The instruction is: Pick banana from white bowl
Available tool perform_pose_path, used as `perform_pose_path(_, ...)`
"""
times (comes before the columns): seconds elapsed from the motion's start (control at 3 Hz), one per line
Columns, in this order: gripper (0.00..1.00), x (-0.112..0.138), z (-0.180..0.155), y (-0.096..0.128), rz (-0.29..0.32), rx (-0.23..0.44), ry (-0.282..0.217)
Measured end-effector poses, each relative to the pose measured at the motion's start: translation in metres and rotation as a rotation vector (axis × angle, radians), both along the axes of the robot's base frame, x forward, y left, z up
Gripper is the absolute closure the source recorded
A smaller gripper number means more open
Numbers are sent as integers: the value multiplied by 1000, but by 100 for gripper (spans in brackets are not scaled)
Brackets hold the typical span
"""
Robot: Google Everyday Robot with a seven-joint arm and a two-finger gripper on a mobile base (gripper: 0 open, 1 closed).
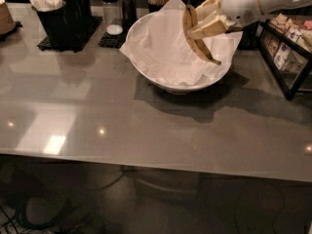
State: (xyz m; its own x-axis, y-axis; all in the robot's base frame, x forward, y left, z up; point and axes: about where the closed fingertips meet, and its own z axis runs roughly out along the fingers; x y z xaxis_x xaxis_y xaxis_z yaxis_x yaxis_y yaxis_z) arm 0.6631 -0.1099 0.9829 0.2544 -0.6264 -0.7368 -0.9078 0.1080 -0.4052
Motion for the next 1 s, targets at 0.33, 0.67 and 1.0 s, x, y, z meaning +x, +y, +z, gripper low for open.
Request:
perform_pose_path(0.33,100,0,0,0,1,0,0)
perform_pose_path(0.67,100,-28,22,-3,-17,15,-35)
perform_pose_path(1.0,100,-89,66,-18,-129,15,-90)
